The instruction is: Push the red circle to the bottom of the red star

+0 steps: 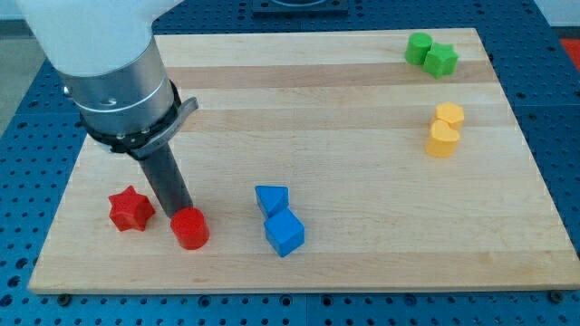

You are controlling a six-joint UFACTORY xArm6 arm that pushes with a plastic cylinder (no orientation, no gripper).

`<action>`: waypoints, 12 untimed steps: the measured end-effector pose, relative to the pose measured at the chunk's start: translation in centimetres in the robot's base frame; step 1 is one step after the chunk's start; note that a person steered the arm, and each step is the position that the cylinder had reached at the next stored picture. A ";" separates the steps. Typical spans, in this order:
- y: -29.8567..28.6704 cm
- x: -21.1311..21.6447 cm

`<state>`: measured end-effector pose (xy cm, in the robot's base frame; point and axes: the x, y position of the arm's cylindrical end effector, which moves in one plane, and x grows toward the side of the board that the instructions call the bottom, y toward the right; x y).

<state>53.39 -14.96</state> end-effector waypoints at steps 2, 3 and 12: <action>2.8 -3.5; 2.8 -3.0; 7.2 8.5</action>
